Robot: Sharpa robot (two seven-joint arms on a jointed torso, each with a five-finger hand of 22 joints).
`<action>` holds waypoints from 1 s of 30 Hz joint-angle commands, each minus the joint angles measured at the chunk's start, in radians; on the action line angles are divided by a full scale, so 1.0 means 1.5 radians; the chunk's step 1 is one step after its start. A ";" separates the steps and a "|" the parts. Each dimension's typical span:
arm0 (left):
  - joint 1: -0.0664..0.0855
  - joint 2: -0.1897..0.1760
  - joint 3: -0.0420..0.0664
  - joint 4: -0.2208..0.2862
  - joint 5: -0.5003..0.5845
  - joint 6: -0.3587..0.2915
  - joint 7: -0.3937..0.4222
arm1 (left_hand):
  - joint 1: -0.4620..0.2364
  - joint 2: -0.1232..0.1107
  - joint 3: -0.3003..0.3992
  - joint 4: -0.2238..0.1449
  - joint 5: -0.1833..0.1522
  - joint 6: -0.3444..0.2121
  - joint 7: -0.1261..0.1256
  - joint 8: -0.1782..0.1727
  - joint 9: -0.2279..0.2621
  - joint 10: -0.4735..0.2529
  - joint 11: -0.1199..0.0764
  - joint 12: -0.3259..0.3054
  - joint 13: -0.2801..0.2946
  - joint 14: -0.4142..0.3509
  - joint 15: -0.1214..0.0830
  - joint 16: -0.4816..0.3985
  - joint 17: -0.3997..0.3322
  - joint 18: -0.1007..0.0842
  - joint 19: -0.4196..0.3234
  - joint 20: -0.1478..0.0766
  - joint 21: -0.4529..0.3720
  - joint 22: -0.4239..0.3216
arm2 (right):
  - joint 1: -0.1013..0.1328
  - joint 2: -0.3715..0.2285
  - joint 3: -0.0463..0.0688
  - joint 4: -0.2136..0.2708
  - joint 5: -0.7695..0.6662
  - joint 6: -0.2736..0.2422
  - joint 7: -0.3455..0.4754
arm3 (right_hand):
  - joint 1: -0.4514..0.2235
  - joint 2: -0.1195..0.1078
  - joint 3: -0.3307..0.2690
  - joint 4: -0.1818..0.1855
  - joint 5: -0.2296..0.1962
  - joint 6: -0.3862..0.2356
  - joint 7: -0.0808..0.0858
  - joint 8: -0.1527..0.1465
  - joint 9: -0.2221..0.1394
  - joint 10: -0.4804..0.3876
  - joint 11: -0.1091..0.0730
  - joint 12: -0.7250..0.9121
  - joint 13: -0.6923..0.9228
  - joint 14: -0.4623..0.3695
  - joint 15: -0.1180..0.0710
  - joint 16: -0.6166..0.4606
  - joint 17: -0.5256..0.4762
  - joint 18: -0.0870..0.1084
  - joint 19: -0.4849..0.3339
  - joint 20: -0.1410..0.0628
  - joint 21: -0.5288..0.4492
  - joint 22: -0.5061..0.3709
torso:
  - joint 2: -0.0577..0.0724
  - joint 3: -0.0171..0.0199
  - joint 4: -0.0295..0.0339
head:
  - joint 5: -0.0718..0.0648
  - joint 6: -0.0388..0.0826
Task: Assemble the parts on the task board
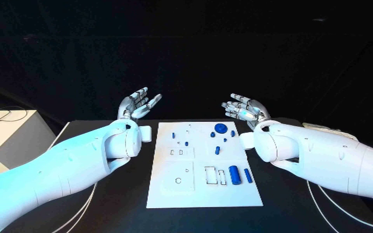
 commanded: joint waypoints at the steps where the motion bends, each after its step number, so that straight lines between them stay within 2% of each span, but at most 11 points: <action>1: 0.000 0.005 0.003 -0.008 -0.029 0.059 -0.014 | 0.027 -0.004 0.003 0.007 0.005 0.010 0.052 0.003 0.002 0.010 0.001 0.004 0.001 0.009 0.003 0.004 0.002 0.008 0.012 0.004 0.003 0.002 | 0.008 0.005 -0.005 -0.015 -0.041 0.108 -0.052 | 0.044 -0.001 0.015 -0.013 0.003 0.039 0.099 0.011 0.006 0.050 0.000 0.007 0.004 0.055 -0.001 0.013 0.007 0.019 0.045 0.003 0.012 0.006 | 0.000 -0.0001 0.0000 | 0.000 0.000; 5: 0.000 0.005 0.003 -0.008 -0.029 0.059 -0.014 | 0.028 -0.003 0.002 0.007 0.005 0.011 0.053 0.004 0.002 0.011 0.002 0.005 0.002 0.008 0.003 0.004 0.002 0.008 0.012 0.004 0.004 0.002 | 0.012 0.007 -0.008 -0.022 -0.044 0.118 -0.058 | 0.061 -0.002 0.022 -0.027 -0.001 0.106 0.096 0.026 0.016 0.132 -0.007 0.014 0.009 0.153 -0.012 0.030 0.019 0.030 0.108 0.003 0.025 0.012 | 0.000 -0.0001 0.0000 | 0.000 0.000; 6: 0.000 -0.014 0.003 0.017 -0.029 0.074 -0.020 | 0.028 -0.003 0.002 0.007 0.005 0.012 0.053 0.004 0.002 0.011 0.003 0.005 0.002 0.010 0.003 0.004 0.002 0.008 0.012 0.004 0.004 0.002 | 0.018 -0.006 -0.008 -0.033 -0.194 0.085 -0.031 | 0.067 -0.003 0.026 -0.032 -0.001 0.144 0.094 0.035 0.022 0.175 -0.011 0.017 0.011 0.189 -0.018 0.036 0.022 0.036 0.142 0.002 0.032 0.014 | 0.010 -0.0048 0.0020 | -0.009 -0.015; 10: 0.000 -0.031 0.003 0.040 -0.045 0.089 -0.029 | 0.034 0.002 0.001 0.007 0.004 0.024 0.063 0.007 0.005 0.029 0.013 0.008 0.004 0.049 0.008 0.014 0.008 0.009 0.032 0.007 0.012 0.007 | 0.027 -0.011 -0.008 -0.028 -0.309 0.064 -0.035 | 0.077 -0.008 0.037 -0.041 -0.009 0.259 0.080 0.064 0.041 0.283 -0.028 0.030 0.016 0.240 -0.035 0.051 0.029 0.052 0.191 0.000 0.048 0.018 | 0.018 -0.0042 0.0070 | -0.012 -0.018; 11: 0.000 -0.035 0.004 0.046 -0.050 0.092 -0.030 | 0.034 0.014 0.008 0.006 0.002 0.045 0.075 0.013 0.008 0.067 0.029 0.014 0.007 0.104 0.000 0.026 0.016 0.014 0.063 0.006 0.022 0.012 | 0.029 -0.012 -0.008 -0.027 -0.334 0.059 -0.038 | 0.079 -0.011 0.044 -0.042 -0.009 0.309 0.074 0.077 0.049 0.306 -0.034 0.031 0.015 0.261 -0.042 0.057 0.031 0.056 0.212 -0.003 0.057 0.020 | 0.021 -0.0039 0.0091 | -0.014 -0.018; 12: 0.000 -0.040 0.005 0.053 -0.054 0.096 -0.032 | 0.033 0.017 0.012 0.006 0.002 0.055 0.078 0.016 0.010 0.082 0.033 0.016 0.008 0.128 -0.003 0.032 0.020 0.017 0.076 0.006 0.026 0.014 | 0.033 -0.014 -0.008 -0.026 -0.364 0.054 -0.041 | 0.079 -0.015 0.048 -0.043 -0.010 0.324 0.071 0.080 0.050 0.318 -0.037 0.029 0.014 0.270 -0.046 0.059 0.032 0.056 0.221 -0.005 0.060 0.020 | 0.023 -0.0036 0.0111 | -0.015 -0.017; 15: 0.000 -0.059 0.013 0.079 -0.065 0.109 -0.037 | 0.033 0.040 0.035 0.000 0.000 0.167 0.079 0.051 0.031 0.254 0.033 0.043 0.020 0.297 -0.021 0.086 0.049 0.037 0.209 0.006 0.079 0.037 | 0.045 -0.018 -0.008 -0.022 -0.462 0.034 -0.066 | 0.082 -0.024 0.067 -0.045 -0.009 0.354 0.062 0.087 0.052 0.356 -0.048 0.025 0.013 0.307 -0.059 0.069 0.036 0.056 0.256 -0.018 0.076 0.023 | 0.033 -0.0029 0.0174 | -0.023 -0.018; 21: -0.001 -0.097 0.026 0.133 -0.079 0.141 -0.043 | 0.023 0.046 0.066 -0.014 0.000 0.288 0.061 0.088 0.052 0.402 0.002 0.064 0.022 0.425 -0.061 0.148 0.092 0.056 0.317 -0.018 0.158 0.069 | 0.064 -0.019 -0.007 -0.032 -0.629 0.031 -0.159 | 0.095 -0.035 0.059 -0.057 -0.014 0.405 0.042 0.100 0.057 0.428 -0.076 0.021 0.014 0.444 -0.108 0.132 0.071 0.054 0.368 -0.073 0.165 0.066 | 0.052 -0.0034 0.0266 | -0.039 -0.011; 22: -0.002 -0.102 0.028 0.142 -0.080 0.145 -0.043 | 0.021 0.045 0.067 -0.015 -0.001 0.291 0.060 0.088 0.052 0.407 0.001 0.064 0.022 0.430 -0.064 0.152 0.096 0.056 0.323 -0.021 0.164 0.071 | 0.066 -0.020 -0.007 -0.033 -0.653 0.036 -0.170 | 0.098 -0.037 0.039 -0.060 -0.020 0.422 0.031 0.102 0.057 0.451 -0.091 0.019 0.014 0.516 -0.131 0.172 0.096 0.053 0.417 -0.102 0.225 0.100 | 0.054 -0.0037 0.0286 | -0.041 -0.011; 27: -0.005 -0.131 0.037 0.192 -0.084 0.164 -0.046 | 0.015 0.038 0.076 -0.022 -0.001 0.298 0.056 0.087 0.051 0.425 -0.005 0.057 0.021 0.444 -0.072 0.168 0.116 0.055 0.350 -0.034 0.200 0.090 | 0.079 -0.022 -0.007 -0.032 -0.779 0.070 -0.215 | 0.093 -0.039 0.033 -0.056 -0.025 0.447 0.015 0.100 0.055 0.488 -0.109 0.017 0.015 0.612 -0.155 0.254 0.160 0.054 0.458 -0.130 0.326 0.164 | 0.069 -0.0029 0.0379 | -0.053 -0.007; 30: -0.008 -0.144 0.043 0.221 -0.085 0.170 -0.047 | 0.009 0.035 0.081 -0.028 -0.001 0.300 0.055 0.085 0.050 0.430 -0.007 0.050 0.020 0.449 -0.075 0.179 0.130 0.054 0.354 -0.039 0.221 0.102 | 0.084 -0.022 -0.007 -0.028 -0.846 0.092 -0.234 | 0.078 -0.059 0.068 -0.041 -0.027 0.465 0.005 0.096 0.061 0.515 -0.119 0.014 0.015 0.611 -0.164 0.456 0.284 0.052 0.480 -0.139 0.414 0.227 | 0.078 -0.0037 0.0435 | -0.061 -0.007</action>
